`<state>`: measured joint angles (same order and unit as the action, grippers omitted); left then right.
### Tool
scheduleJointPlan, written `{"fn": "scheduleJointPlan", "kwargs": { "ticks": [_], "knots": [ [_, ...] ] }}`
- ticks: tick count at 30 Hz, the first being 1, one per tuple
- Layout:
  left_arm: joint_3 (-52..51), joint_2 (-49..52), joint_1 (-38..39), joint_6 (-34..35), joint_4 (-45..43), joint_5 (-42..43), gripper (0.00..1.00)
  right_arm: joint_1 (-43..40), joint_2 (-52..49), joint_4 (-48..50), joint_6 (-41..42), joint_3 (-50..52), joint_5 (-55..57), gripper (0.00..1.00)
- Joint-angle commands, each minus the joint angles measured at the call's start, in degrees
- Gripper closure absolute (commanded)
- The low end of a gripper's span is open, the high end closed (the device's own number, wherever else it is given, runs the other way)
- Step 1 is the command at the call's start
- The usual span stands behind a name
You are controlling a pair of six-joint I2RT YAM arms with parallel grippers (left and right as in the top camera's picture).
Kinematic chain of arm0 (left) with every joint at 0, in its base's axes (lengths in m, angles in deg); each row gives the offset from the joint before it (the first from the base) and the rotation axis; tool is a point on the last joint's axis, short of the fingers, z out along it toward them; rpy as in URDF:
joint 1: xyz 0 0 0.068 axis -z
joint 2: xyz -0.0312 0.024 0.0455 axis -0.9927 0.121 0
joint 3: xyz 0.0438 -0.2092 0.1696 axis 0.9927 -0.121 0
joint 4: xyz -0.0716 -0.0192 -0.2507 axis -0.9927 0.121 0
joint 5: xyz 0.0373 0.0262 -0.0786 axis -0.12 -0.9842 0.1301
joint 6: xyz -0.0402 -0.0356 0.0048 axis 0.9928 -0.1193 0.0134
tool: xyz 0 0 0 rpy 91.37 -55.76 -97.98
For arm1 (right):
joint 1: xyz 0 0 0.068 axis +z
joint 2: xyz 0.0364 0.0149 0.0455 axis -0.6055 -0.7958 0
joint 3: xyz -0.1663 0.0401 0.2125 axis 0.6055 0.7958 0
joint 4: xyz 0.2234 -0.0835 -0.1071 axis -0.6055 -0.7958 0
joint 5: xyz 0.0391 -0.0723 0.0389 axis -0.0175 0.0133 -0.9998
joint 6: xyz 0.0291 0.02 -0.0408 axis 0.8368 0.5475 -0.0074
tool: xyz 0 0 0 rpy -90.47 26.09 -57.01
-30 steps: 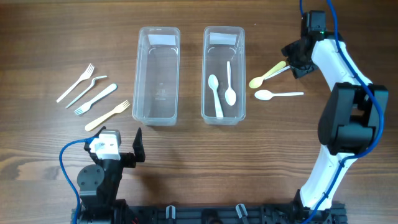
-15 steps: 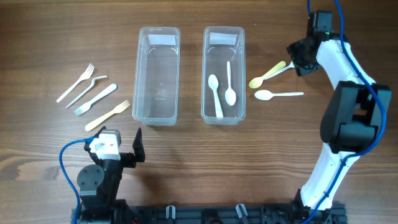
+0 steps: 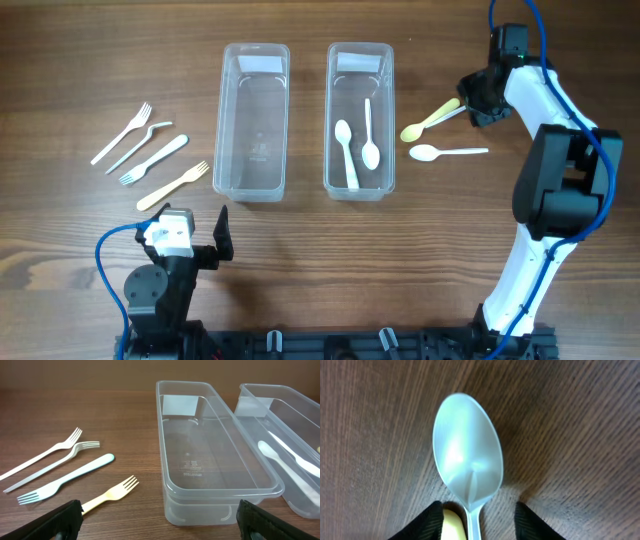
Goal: Pack container
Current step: 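Lower the right gripper onto the spoons and grasp another white spoon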
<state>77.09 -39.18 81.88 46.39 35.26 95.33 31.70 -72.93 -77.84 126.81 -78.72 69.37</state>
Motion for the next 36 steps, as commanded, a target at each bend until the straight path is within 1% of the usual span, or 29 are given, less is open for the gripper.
{"fn": "scheduleJointPlan", "kwargs": {
  "ticks": [1, 5, 11, 19, 25, 29, 33, 36],
  "knots": [
    [-0.3, -0.4, 0.2, -1.1, -0.2, 0.9, 0.0, 0.1, -1.1, -0.8, -0.1, 0.3, -0.5, 0.61],
    [-0.3, -0.4, 0.2, -1.1, -0.2, 0.9, 0.0, 0.1, -1.1, -1.3, -0.2, 0.3, -0.5, 0.62],
    [-0.3, -0.4, 0.2, -1.1, -0.2, 0.9, 0.0, 0.0, -1.1, -2.4, -0.3, 0.3, -0.3, 0.75],
    [-0.3, -0.4, 0.2, -1.1, -0.2, 0.9, 0.0, -0.1, -1.1, -2.6, -0.5, 0.3, -0.3, 0.79],
    [-0.3, -0.4, 0.2, -1.1, -0.2, 0.9, 0.0, -0.1, -1.1, -2.7, -1.7, 0.3, -0.3, 0.96],
    [-0.3, -0.4, 0.2, -1.1, -0.2, 0.9, 0.0, -0.2, -1.1, -2.7, -2.3, 0.3, -0.4, 0.96],
    [-0.3, -0.4, 0.2, -1.1, -0.2, 0.9, 0.0, -0.3, -0.8, -3.8, -4.7, -0.1, -0.9, 0.96],
    [-0.3, -0.4, 0.2, -1.1, -0.2, 0.9, 0.0, -0.8, 0.5, -3.9, -4.7, -0.3, -0.5, 0.96]
  ]
}}
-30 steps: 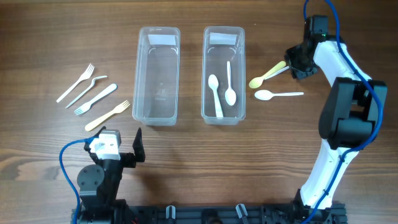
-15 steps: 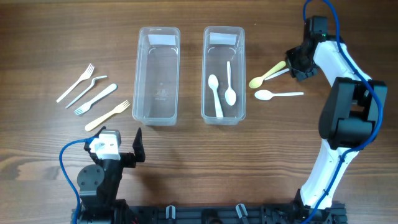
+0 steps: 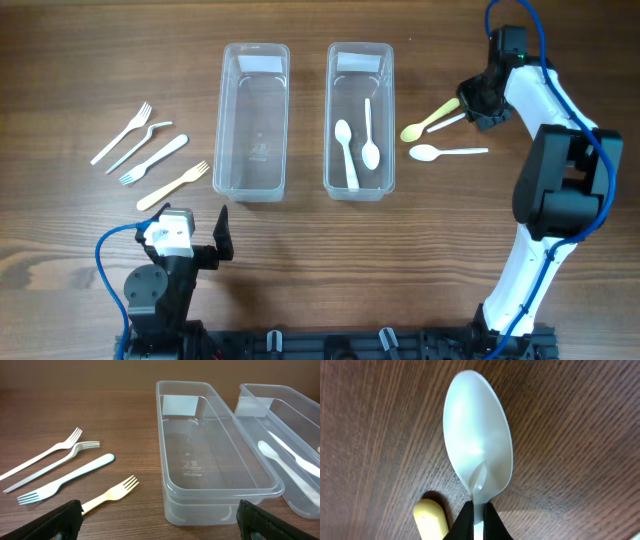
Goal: Pack container
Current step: 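Lower the right gripper onto the spoons and grasp another white spoon, then carry the white spoon into the right container and release it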
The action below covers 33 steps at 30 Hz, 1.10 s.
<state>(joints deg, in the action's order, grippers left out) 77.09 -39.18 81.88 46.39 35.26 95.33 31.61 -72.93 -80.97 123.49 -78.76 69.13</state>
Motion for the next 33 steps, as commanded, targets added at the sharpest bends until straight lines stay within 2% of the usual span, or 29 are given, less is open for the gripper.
{"fn": "scheduleJointPlan", "kwargs": {
  "ticks": [1, 11, 16, 21, 26, 33],
  "knots": [
    [-0.3, -0.4, 0.2, -1.1, -0.2, 0.9, 0.0, -0.9, 1.2, -0.7, -1.5, -0.3, 0.2, 0.96],
    [-0.3, -0.4, 0.2, -1.1, -0.2, 0.9, 0.0, -1.0, 11.2, 0.8, -11.9, -0.4, 1.8, 0.95],
    [-0.3, -0.4, 0.2, -1.1, -0.2, 0.9, 0.0, 1.4, 15.9, 2.6, -22.7, -0.4, -4.7, 0.96],
    [-0.3, -0.4, 0.2, -1.1, -0.2, 0.9, 0.0, 5.1, 20.0, 5.7, -34.8, -0.4, -17.5, 0.96],
    [-0.3, -0.4, 0.2, -1.1, -0.2, 0.9, 0.0, 9.7, 21.6, 5.7, -36.3, -0.4, -23.7, 0.96],
    [-0.3, -0.4, 0.2, -1.1, -0.2, 0.9, 0.0, 17.4, 20.9, 2.7, -38.8, 0.2, -21.2, 0.96]
  ]
}}
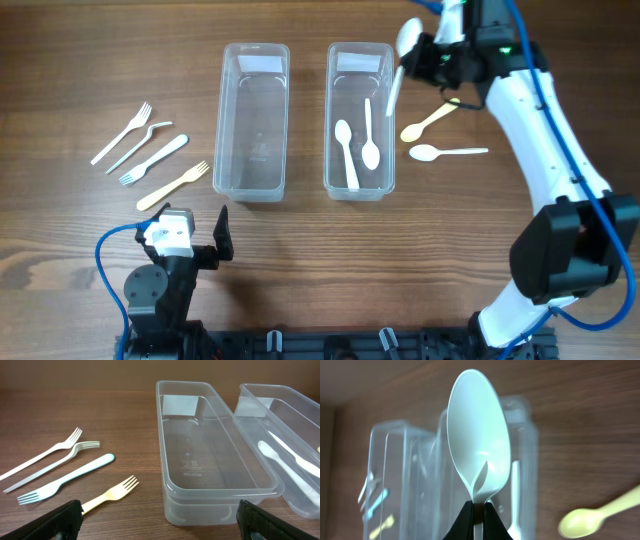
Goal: Pack container
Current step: 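Carry the white spoon into the right container and release it, then grasp the cream spoon with the right gripper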
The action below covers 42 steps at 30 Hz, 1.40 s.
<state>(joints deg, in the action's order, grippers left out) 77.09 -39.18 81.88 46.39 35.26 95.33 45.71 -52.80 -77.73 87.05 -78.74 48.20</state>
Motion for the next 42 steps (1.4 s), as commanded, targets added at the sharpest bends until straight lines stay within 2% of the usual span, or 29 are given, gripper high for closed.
{"fn": "scheduleJointPlan", "kwargs": {
  "ticks": [1, 4, 5, 7, 9, 14, 18, 23, 29, 35, 42],
  "knots": [
    [-0.3, -0.4, 0.2, -1.1, -0.2, 0.9, 0.0, 4.3, 0.8, -0.9, -2.4, 0.3, 0.9, 0.96],
    [-0.3, -0.4, 0.2, -1.1, -0.2, 0.9, 0.0, 7.2, 0.5, -1.1, -2.4, 0.3, 3.3, 0.96],
    [-0.3, -0.4, 0.2, -1.1, -0.2, 0.9, 0.0, 8.2, 0.4, -1.0, -2.4, 0.3, 3.4, 0.68],
    [-0.3, -0.4, 0.2, -1.1, -0.2, 0.9, 0.0, 9.2, 0.4, -0.8, -2.4, 0.3, 3.4, 0.37],
    [-0.3, -0.4, 0.2, -1.1, -0.2, 0.9, 0.0, 9.6, 0.4, -0.2, -2.3, 0.3, 3.5, 0.34],
    [-0.3, -0.4, 0.2, -1.1, -0.2, 0.9, 0.0, 8.8, 0.6, 0.3, -1.8, -0.1, 5.4, 0.35],
    [-0.3, -0.4, 0.2, -1.1, -0.2, 0.9, 0.0, 6.2, 2.7, -1.1, 4.7, -0.4, 10.8, 0.41],
    [-0.3, -0.4, 0.2, -1.1, -0.2, 0.9, 0.0, 0.1, 5.3, -7.0, 8.0, -0.4, 15.9, 0.42],
    [-0.3, -0.4, 0.2, -1.1, -0.2, 0.9, 0.0, -1.6, 4.6, -11.9, 10.2, 0.5, 23.7, 0.42],
    [-0.3, -0.4, 0.2, -1.1, -0.2, 0.9, 0.0, -1.6, 1.3, -9.5, 17.2, 4.3, 26.7, 0.46],
    [-0.3, -0.4, 0.2, -1.1, -0.2, 0.9, 0.0, -1.7, -8.7, -6.1, 24.8, 5.0, 25.6, 0.46]
  ]
}}
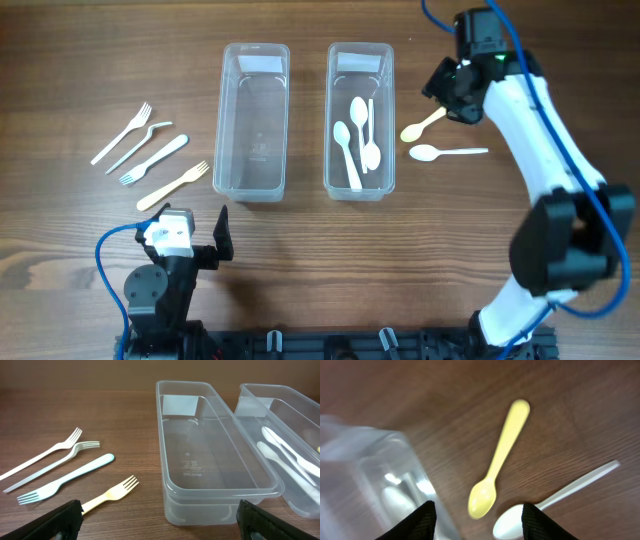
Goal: Pack container
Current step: 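Grasp the cream spoon with the right gripper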
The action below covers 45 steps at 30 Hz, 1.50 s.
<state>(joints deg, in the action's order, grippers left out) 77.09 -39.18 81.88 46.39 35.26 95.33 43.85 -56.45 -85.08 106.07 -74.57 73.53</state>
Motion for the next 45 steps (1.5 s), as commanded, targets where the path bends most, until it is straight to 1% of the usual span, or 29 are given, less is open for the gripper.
{"fn": "scheduleJointPlan", "kwargs": {
  "ticks": [1, 4, 9, 10, 11, 14, 16, 22, 23, 24, 25, 26, 30, 33, 37, 39, 41, 42, 44, 45],
  "knots": [
    [-0.3, -0.4, 0.2, -1.1, -0.2, 0.9, 0.0, 0.1, -6.4, 1.9, 6.5, 0.8, -1.0, 0.46],
    [-0.3, -0.4, 0.2, -1.1, -0.2, 0.9, 0.0, 0.1, -9.9, 3.1, 9.6, 0.8, -4.5, 0.47],
    [-0.3, -0.4, 0.2, -1.1, -0.2, 0.9, 0.0, 0.1, -13.2, 3.0, 13.3, 0.8, -4.7, 0.47],
    [-0.3, -0.4, 0.2, -1.1, -0.2, 0.9, 0.0, 0.1, -13.4, 2.9, 13.9, 0.8, -4.9, 0.5],
    [-0.3, -0.4, 0.2, -1.1, -0.2, 0.9, 0.0, 0.1, -13.7, 2.9, 14.9, 0.8, -5.1, 0.55],
    [-0.3, -0.4, 0.2, -1.1, -0.2, 0.9, 0.0, 0.1, -13.8, 3.0, 16.2, 0.8, -6.0, 0.73],
    [-0.3, -0.4, 0.2, -1.1, -0.2, 0.9, 0.0, 0.1, -13.8, 2.9, 16.2, 0.8, -6.0, 0.76],
    [-0.3, -0.4, 0.2, -1.1, -0.2, 0.9, 0.0, 0.1, -13.8, 1.7, 16.1, 0.8, -5.9, 0.76],
    [-0.3, -0.4, 0.2, -1.1, -0.2, 0.9, 0.0, 0.0, -13.8, 1.7, 16.2, 0.8, -5.8, 0.74],
    [-0.3, -0.4, 0.2, -1.1, -0.2, 0.9, 0.0, -0.2, -13.8, 1.5, 16.2, 0.8, -5.6, 0.67],
    [-0.3, -0.4, 0.2, -1.1, -0.2, 0.9, 0.0, -0.2, -13.8, 1.3, 16.2, 0.8, -5.4, 0.56],
    [-0.3, -0.4, 0.2, -1.1, -0.2, 0.9, 0.0, -0.3, -13.8, 0.7, 16.2, 0.8, -5.0, 0.55],
    [-0.3, -0.4, 0.2, -1.1, -0.2, 0.9, 0.0, -0.9, -14.5, 0.3, 17.4, 0.8, -4.2, 0.52],
    [-0.3, -0.4, 0.2, -1.1, -0.2, 0.9, 0.0, -1.1, -16.1, 1.1, 20.6, 0.8, -4.7, 0.52],
    [-0.3, -0.4, 0.2, -1.1, -0.2, 0.9, 0.0, -1.2, -18.4, 2.1, 21.1, 0.8, -6.4, 0.54],
    [-0.3, -0.4, 0.2, -1.1, -0.2, 0.9, 0.0, -1.3, -18.9, 2.6, 21.1, 0.8, -7.3, 0.58],
    [-0.3, -0.4, 0.2, -1.1, -0.2, 0.9, 0.0, -1.3, -19.3, 3.3, 21.1, 0.8, -8.1, 0.74],
    [-0.3, -0.4, 0.2, -1.1, -0.2, 0.9, 0.0, -1.3, -19.3, 3.6, 21.1, 0.8, -8.1, 0.85],
    [-0.3, -0.4, 0.2, -1.1, -0.2, 0.9, 0.0, -1.3, -19.3, 3.7, 20.3, 0.8, -8.0, 0.93],
    [-0.3, -0.4, 0.2, -1.1, -0.2, 0.9, 0.0, -1.4, -19.3, 3.8, 19.4, 0.8, -8.0, 0.94]
  ]
}}
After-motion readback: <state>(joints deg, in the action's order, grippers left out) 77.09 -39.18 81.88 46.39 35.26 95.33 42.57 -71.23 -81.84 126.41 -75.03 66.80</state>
